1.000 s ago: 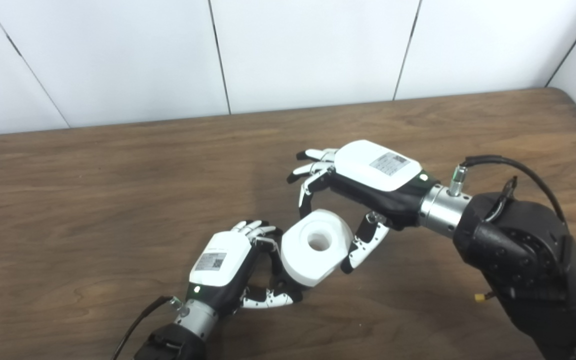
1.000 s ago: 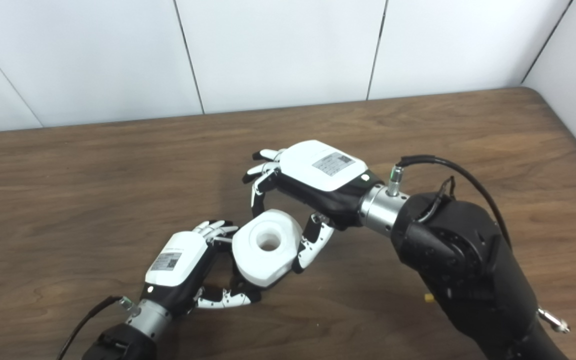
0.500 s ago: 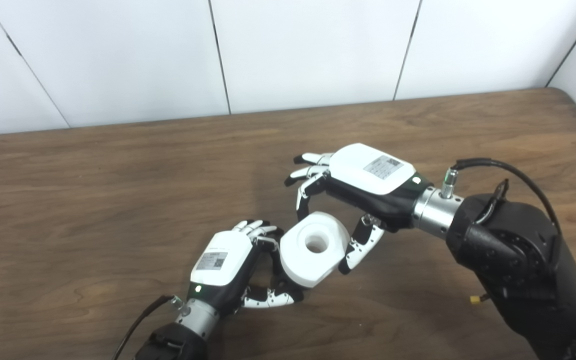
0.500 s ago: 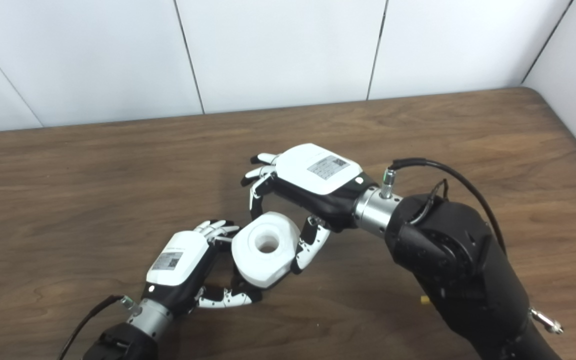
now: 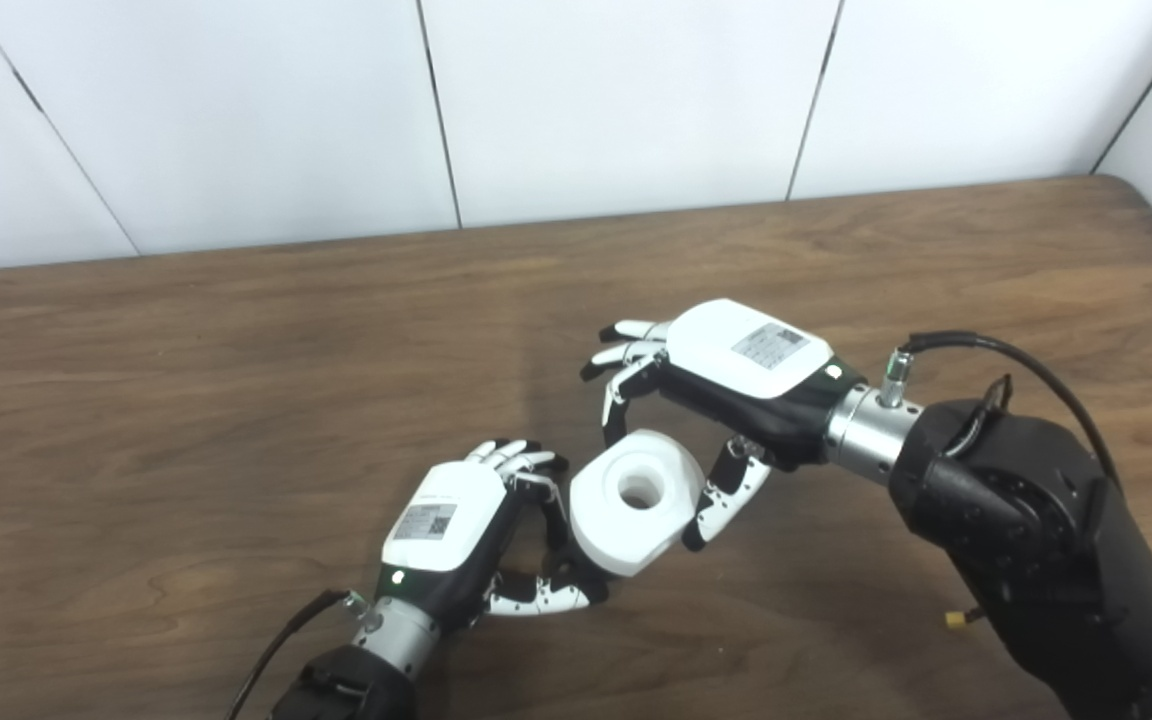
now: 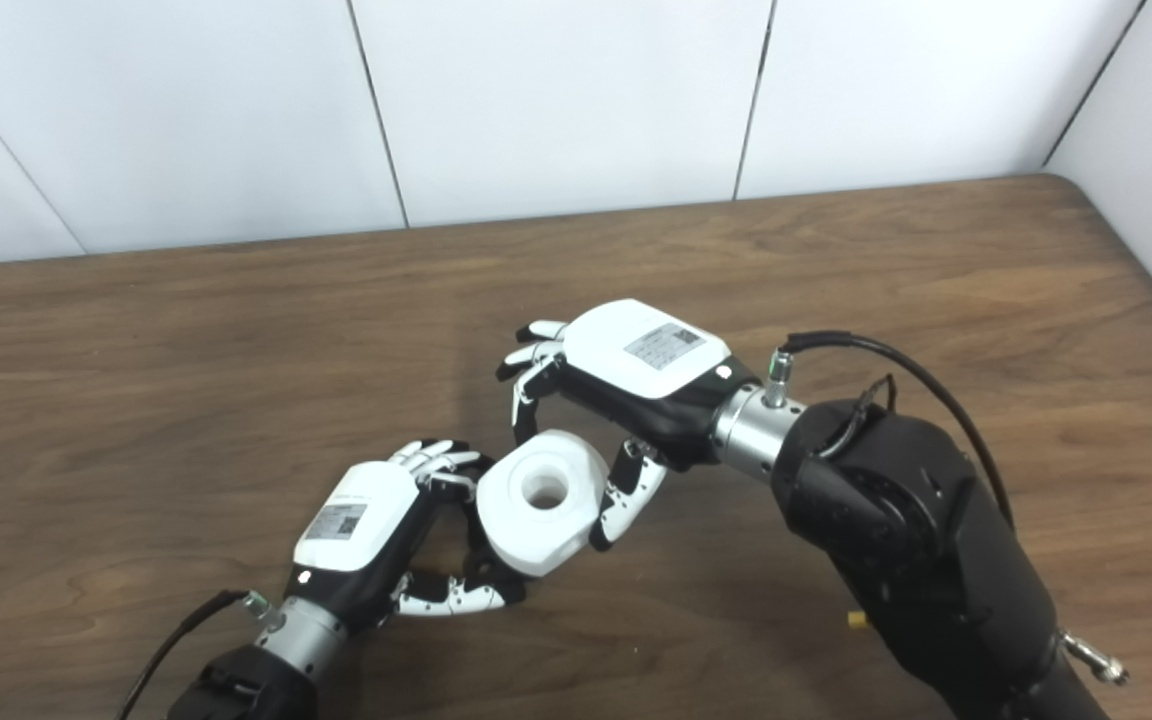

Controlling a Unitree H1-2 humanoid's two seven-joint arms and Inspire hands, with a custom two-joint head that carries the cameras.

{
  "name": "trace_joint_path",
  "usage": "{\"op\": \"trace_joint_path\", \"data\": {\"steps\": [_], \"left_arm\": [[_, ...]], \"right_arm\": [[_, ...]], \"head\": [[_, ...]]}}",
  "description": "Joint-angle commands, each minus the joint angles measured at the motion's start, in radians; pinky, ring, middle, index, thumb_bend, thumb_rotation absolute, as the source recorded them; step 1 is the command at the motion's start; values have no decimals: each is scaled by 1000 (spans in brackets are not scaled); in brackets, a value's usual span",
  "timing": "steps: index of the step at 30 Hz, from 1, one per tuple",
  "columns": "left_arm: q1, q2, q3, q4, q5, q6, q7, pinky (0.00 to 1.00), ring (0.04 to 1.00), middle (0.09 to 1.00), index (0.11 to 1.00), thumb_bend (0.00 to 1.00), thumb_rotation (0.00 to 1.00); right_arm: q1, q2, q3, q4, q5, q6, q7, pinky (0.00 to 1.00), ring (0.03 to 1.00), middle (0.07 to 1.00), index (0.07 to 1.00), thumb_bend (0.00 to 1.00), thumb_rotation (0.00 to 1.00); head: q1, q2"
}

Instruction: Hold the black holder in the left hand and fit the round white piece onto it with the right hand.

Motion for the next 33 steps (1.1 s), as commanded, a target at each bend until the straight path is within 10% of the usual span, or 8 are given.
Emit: {"op": "trace_joint_path", "data": {"steps": [1,33], "left_arm": [[19,-2,-33,39,21,13,-74,922,886,815,489,514,61],[18,-9,-41,31,31,21,-74,918,884,812,488,515,62]], "right_arm": [[-16,-1,-16,-10,-1,-18,-35,880,946,859,486,519,138],[-19,21,5,1,-20,-7,-6,877,948,860,486,519,137]], "head": [[-1,1],[-2,11]]}}
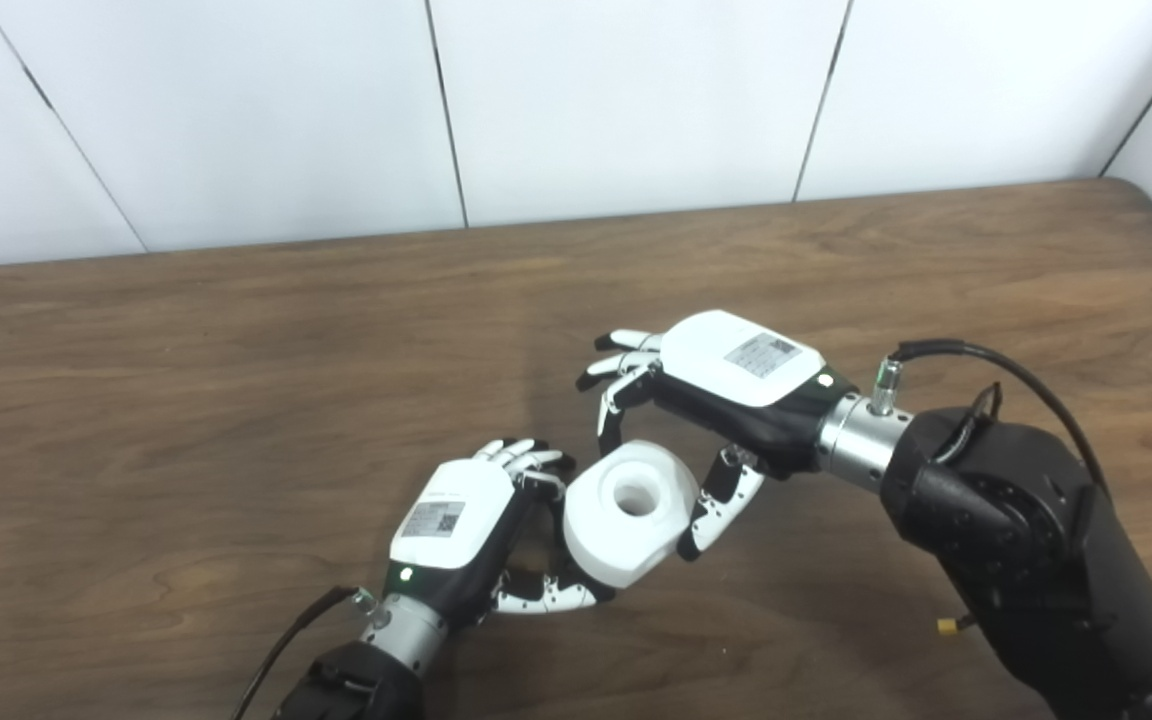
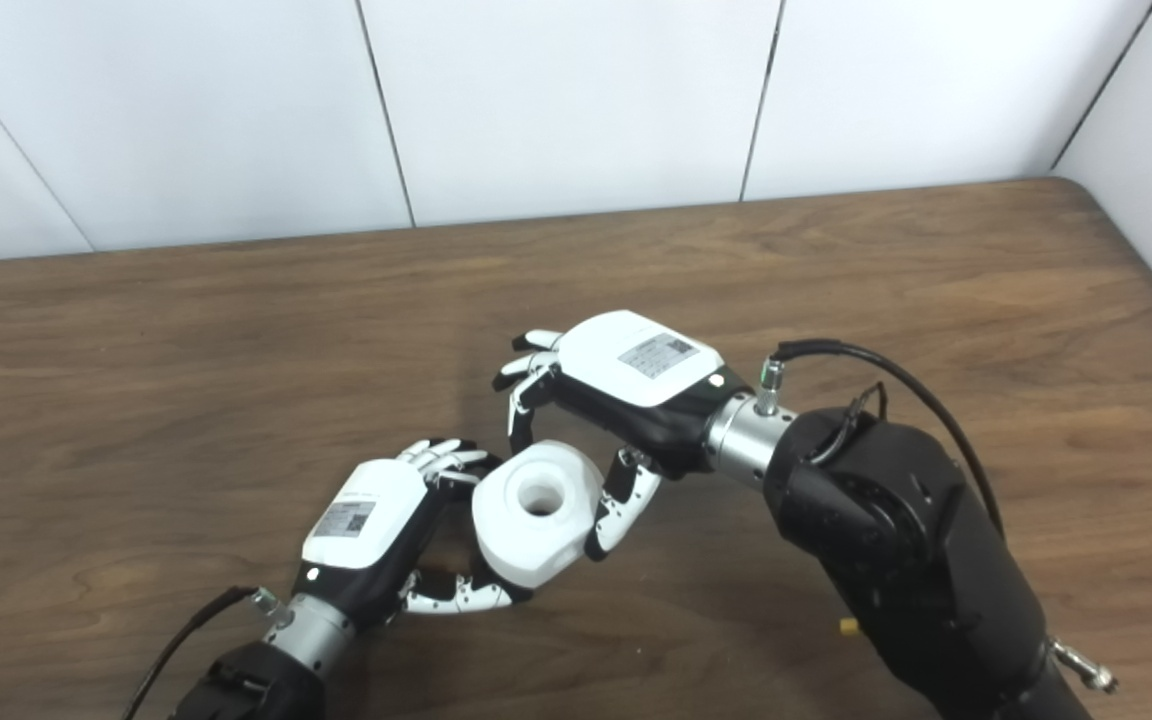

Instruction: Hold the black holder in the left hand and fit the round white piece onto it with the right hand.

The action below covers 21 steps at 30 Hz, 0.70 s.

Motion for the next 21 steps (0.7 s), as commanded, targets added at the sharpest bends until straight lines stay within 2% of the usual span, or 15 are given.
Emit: {"op": "trace_joint_path", "data": {"steps": [1,21], "left_arm": [[21,-3,-33,29,24,15,-77,925,886,813,488,514,62],[19,-7,-36,28,27,13,-69,918,882,810,488,514,62]], "right_arm": [[-21,-1,-7,-13,-10,-11,-23,877,947,859,486,519,137],[-10,13,8,0,-40,-36,-47,882,951,859,486,519,137]], "head": [[0,1],[1,6]]}}
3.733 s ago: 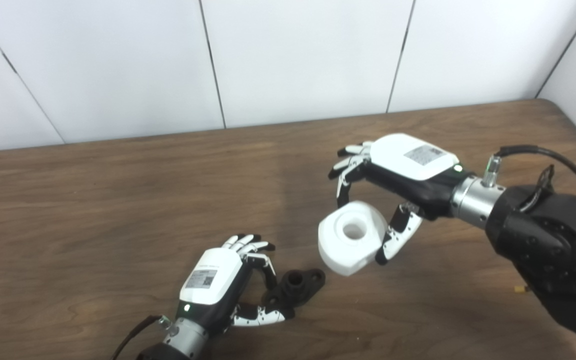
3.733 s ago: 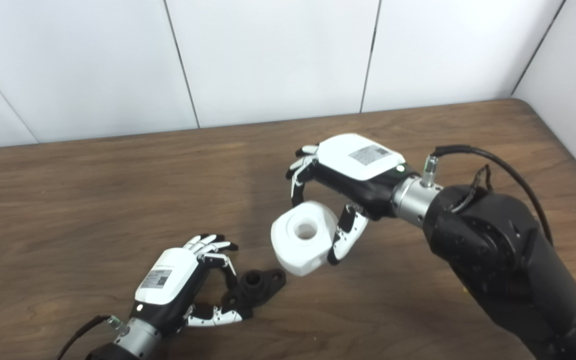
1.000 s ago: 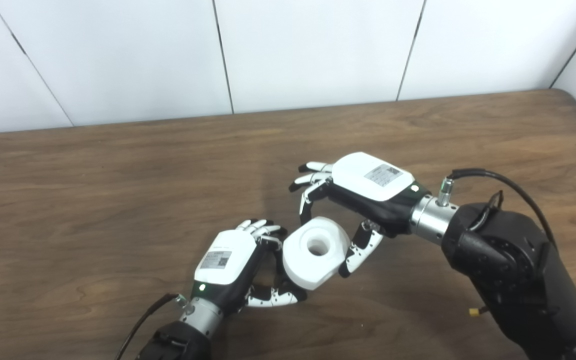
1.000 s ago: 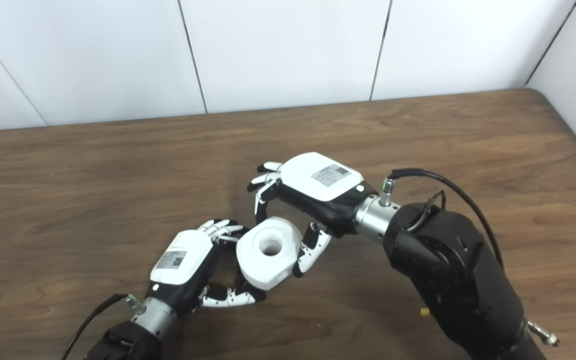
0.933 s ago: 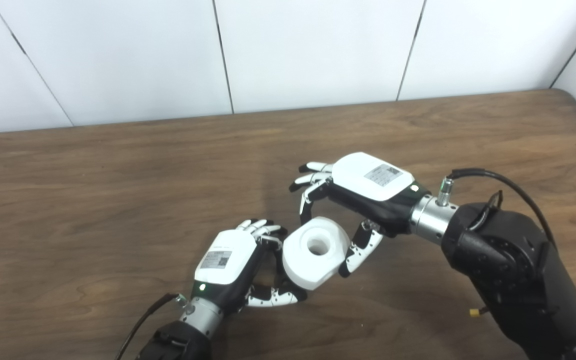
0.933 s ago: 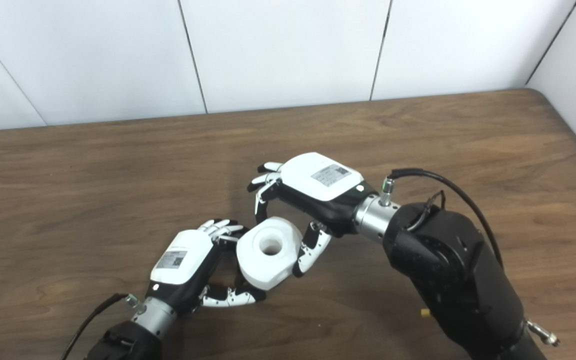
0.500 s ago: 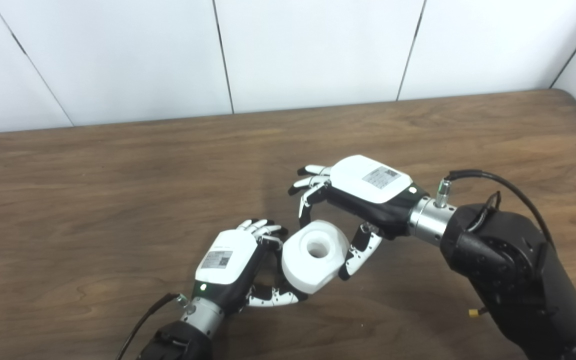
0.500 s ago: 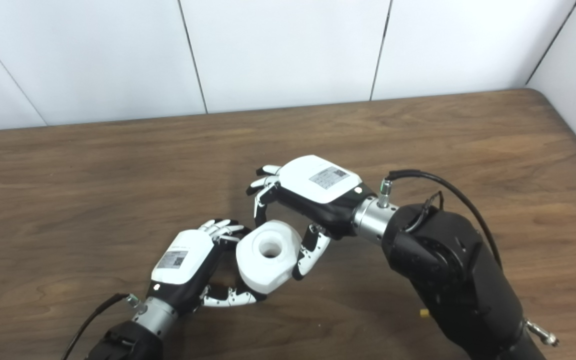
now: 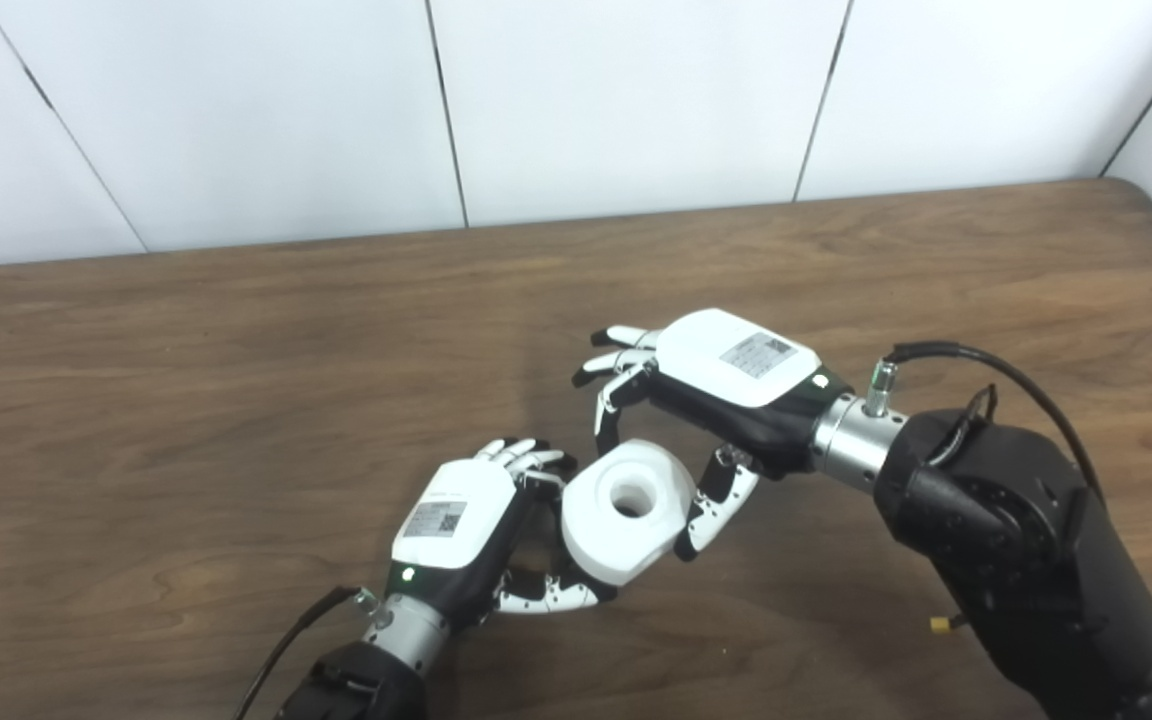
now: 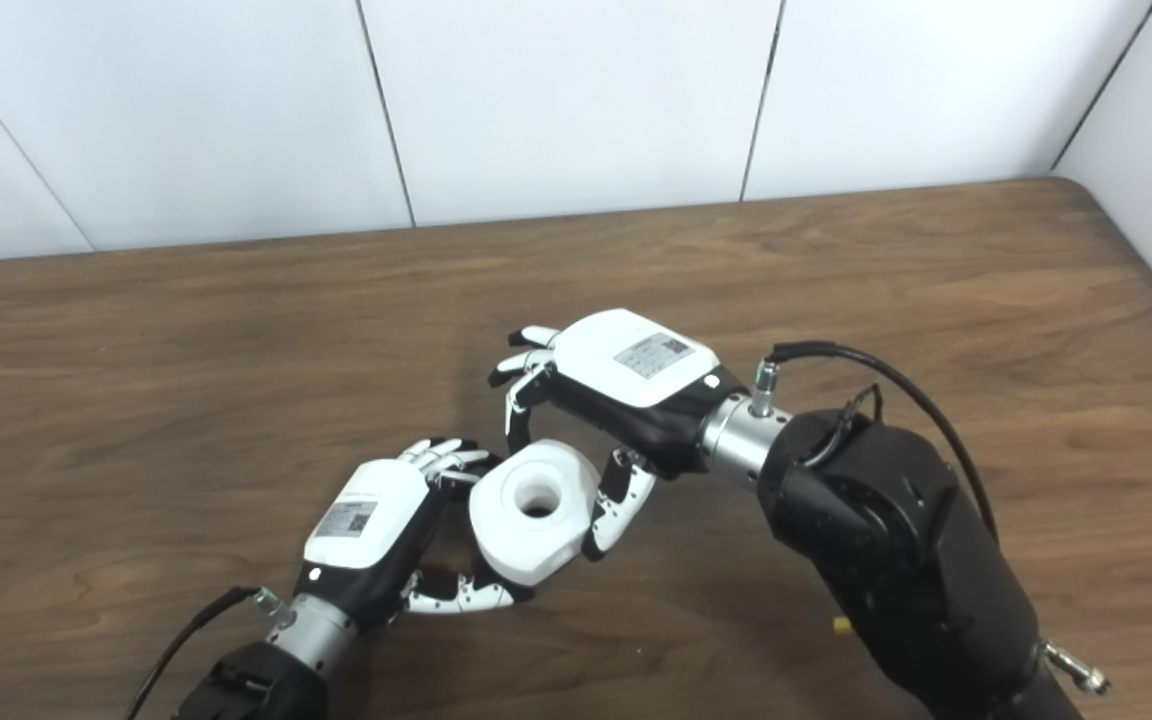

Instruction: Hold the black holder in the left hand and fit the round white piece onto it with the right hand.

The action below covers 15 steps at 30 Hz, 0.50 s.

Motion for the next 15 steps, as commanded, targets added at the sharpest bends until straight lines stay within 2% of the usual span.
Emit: {"op": "trace_joint_path", "data": {"steps": [1,15], "left_arm": [[20,-3,-33,27,22,9,-70,920,883,811,488,514,62],[21,-5,-32,16,25,17,-82,925,887,814,489,513,63]], "right_arm": [[-20,2,-1,-9,-15,-26,-24,884,950,860,486,519,137],[-21,2,3,4,-28,-47,-32,894,948,859,486,520,134]], "head": [[-1,1],[-2,3]]}}
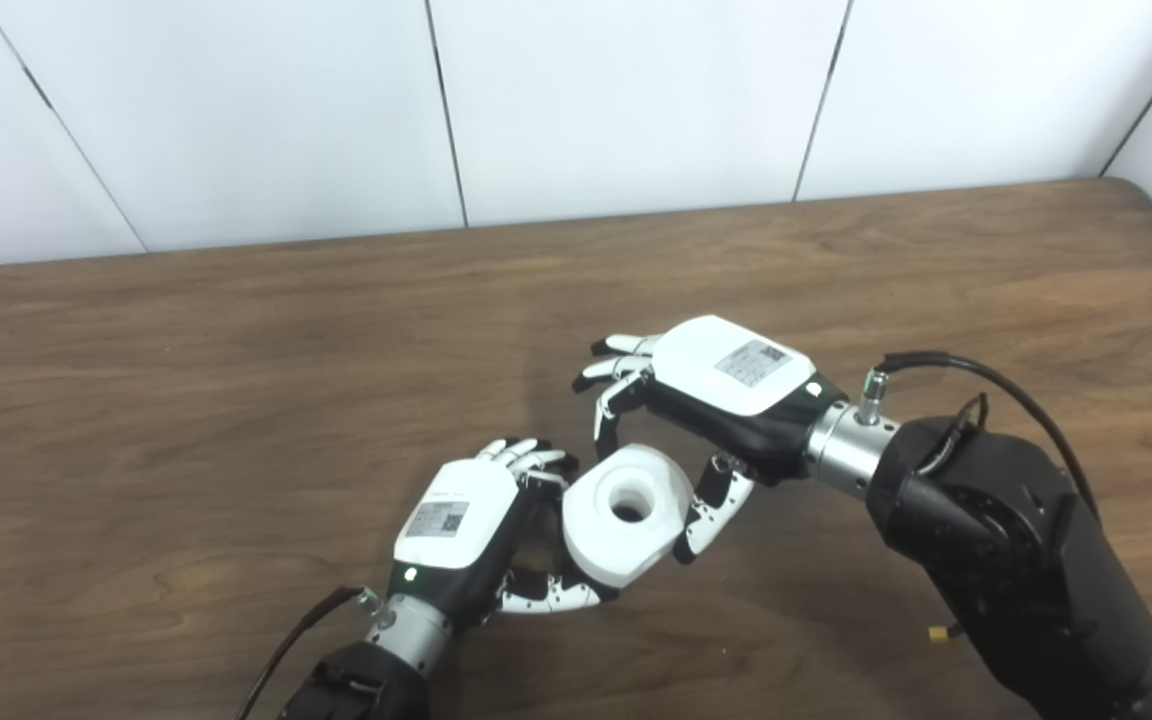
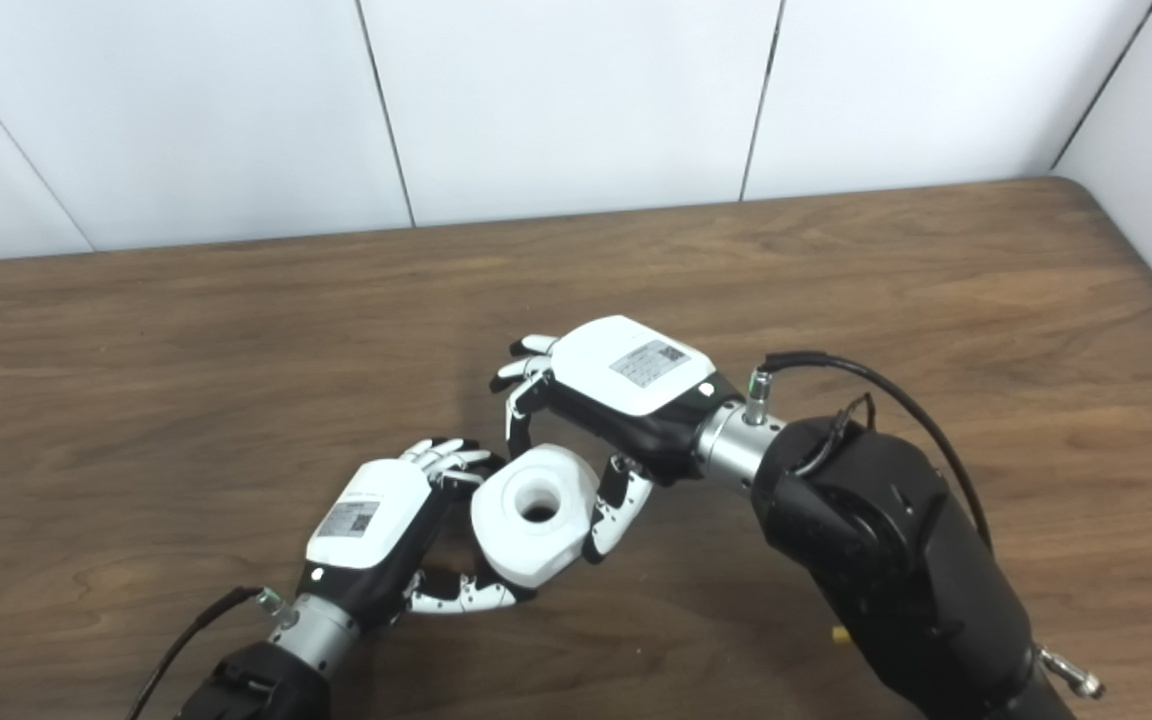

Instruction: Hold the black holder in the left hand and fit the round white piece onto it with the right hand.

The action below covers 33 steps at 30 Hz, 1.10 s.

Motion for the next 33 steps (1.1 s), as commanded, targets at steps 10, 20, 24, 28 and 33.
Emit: {"op": "trace_joint_path", "data": {"steps": [10,20,24,28,33], "left_arm": [[20,-2,-29,20,18,13,-80,923,886,813,489,514,62],[17,0,-29,27,18,8,-78,925,886,815,489,514,62],[17,0,-29,26,19,10,-78,922,885,813,489,514,62],[16,0,-29,28,19,9,-76,918,884,811,489,514,62],[14,0,-31,34,22,4,-71,925,883,807,488,514,62]], "right_arm": [[-29,-11,-2,-9,-28,-27,-7,893,954,859,489,523,140],[-41,-2,-12,-33,-30,14,57,946,985,903,720,940,272],[-50,0,-15,-34,-35,24,78,982,1000,949,766,997,305],[-55,5,-25,-33,-19,43,75,1000,1000,991,788,1000,317],[-55,6,-34,-28,-12,44,63,1000,1000,1000,827,1000,333]], "head": [[-10,2],[-13,0],[-14,1],[-13,1],[-13,-2]]}}
